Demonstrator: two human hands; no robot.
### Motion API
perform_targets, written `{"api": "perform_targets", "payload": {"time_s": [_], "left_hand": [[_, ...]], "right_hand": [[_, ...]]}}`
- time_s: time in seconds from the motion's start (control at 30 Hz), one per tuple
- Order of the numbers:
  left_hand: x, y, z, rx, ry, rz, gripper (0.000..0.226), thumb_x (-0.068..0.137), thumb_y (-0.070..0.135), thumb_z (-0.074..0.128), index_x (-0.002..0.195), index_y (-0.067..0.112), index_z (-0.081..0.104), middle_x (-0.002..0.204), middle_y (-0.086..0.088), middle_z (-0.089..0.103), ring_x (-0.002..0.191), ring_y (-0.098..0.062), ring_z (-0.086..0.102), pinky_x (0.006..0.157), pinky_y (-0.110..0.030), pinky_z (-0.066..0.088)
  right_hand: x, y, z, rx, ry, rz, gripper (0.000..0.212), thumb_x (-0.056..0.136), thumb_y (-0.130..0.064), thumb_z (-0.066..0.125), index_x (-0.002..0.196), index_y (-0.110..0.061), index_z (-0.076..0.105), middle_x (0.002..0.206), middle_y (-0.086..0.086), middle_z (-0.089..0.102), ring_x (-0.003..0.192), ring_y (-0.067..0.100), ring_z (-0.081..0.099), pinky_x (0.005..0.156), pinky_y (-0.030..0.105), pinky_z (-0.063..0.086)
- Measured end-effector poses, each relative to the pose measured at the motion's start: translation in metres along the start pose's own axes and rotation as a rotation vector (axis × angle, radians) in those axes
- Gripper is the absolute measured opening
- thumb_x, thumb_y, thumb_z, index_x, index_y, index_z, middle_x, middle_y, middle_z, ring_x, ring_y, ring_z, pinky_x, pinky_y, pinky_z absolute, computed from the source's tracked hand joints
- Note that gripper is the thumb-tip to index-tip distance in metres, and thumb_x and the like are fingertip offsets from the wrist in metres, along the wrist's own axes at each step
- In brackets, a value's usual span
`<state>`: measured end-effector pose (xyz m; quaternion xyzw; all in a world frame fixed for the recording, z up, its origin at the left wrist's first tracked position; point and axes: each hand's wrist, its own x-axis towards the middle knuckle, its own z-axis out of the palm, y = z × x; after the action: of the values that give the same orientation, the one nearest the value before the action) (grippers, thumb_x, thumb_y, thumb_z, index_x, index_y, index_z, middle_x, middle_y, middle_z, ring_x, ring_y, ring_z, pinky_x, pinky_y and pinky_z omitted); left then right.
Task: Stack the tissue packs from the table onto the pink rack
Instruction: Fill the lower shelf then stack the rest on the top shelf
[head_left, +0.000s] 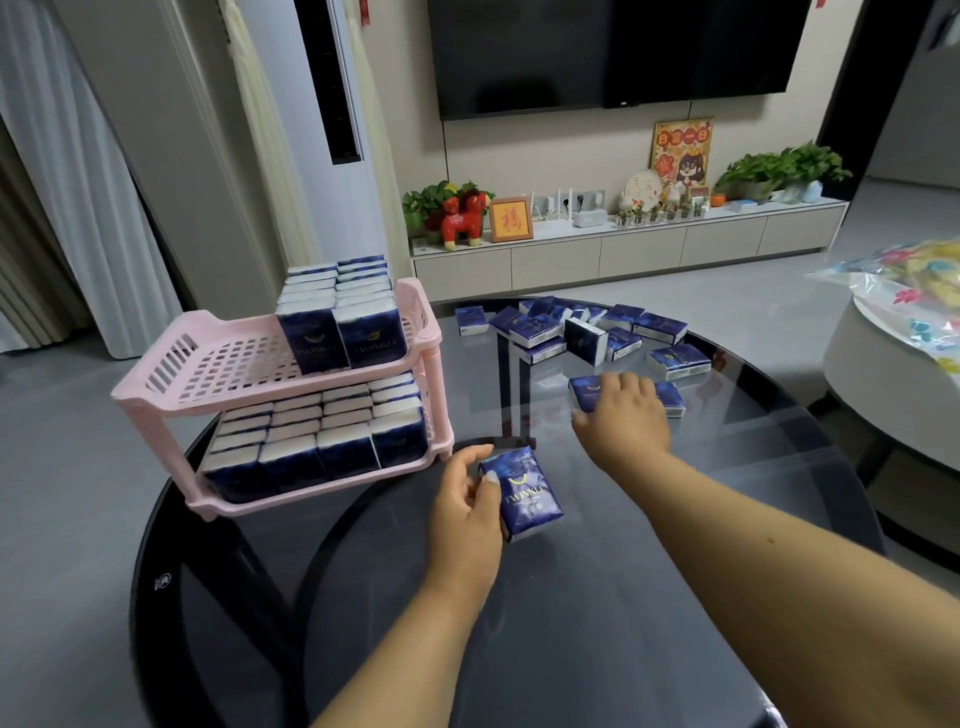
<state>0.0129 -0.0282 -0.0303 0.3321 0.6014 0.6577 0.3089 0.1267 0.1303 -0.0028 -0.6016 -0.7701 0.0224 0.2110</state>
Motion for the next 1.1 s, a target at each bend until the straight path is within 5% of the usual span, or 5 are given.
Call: {"api": "perform_targets", "payload": {"time_s": [0.4,0.67,0.8,0.97,1.1], "left_hand": [[0.003,-0.003,0.001,0.000,0.078,0.044,0.026,0.099,0.010,0.047,0.100,0.032,0.060,0.094,0.009,0.069,0.079,-0.004,0.067,0.067,-0.028,0.055],[0.005,-0.004,-0.002,0.038,0.101,0.008,0.018,0.089,0.026,0.055,0.089,0.043,0.061,0.083,0.005,0.071,0.080,-0.024,0.068,0.079,-0.056,0.056],[0.002,-0.001,-0.003,0.061,0.063,0.009,0.021,0.095,0.022,0.054,0.089,0.040,0.062,0.081,0.005,0.071,0.078,-0.023,0.067,0.074,-0.046,0.057],[-0.003,0.003,-0.004,-0.032,-0.015,-0.008,0.022,0.078,0.045,0.063,0.090,0.027,0.063,0.089,-0.010,0.071,0.082,-0.026,0.067,0.073,-0.041,0.055],[-0.006,0.003,-0.005,-0.038,-0.042,0.040,0.038,0.075,0.009,0.080,0.102,0.022,0.057,0.096,-0.002,0.071,0.087,-0.015,0.068,0.071,-0.027,0.054]], "right_hand": [[-0.003,-0.007,0.017,-0.066,-0.062,0.022,0.041,0.086,-0.050,0.054,0.108,-0.016,0.049,0.109,0.012,0.057,0.109,0.031,0.044,0.081,0.037,0.036],[-0.072,-0.023,-0.018,1.223,-0.091,0.208,0.024,0.081,-0.028,0.070,0.080,-0.016,0.049,0.076,0.003,0.057,0.067,0.016,0.052,0.066,0.034,0.044],[-0.105,-0.028,0.006,1.094,-0.105,0.042,0.032,0.070,-0.046,0.072,0.078,-0.027,0.048,0.079,0.000,0.057,0.068,0.014,0.054,0.061,0.027,0.044],[-0.106,-0.024,0.012,0.861,0.001,-0.192,0.043,0.091,-0.060,0.032,0.077,-0.023,0.048,0.080,-0.004,0.049,0.079,0.002,0.046,0.065,0.015,0.032],[-0.111,-0.025,0.010,0.869,0.035,-0.264,0.033,0.088,-0.059,0.024,0.079,-0.034,0.045,0.081,-0.011,0.050,0.078,0.001,0.050,0.063,0.013,0.035]]}}
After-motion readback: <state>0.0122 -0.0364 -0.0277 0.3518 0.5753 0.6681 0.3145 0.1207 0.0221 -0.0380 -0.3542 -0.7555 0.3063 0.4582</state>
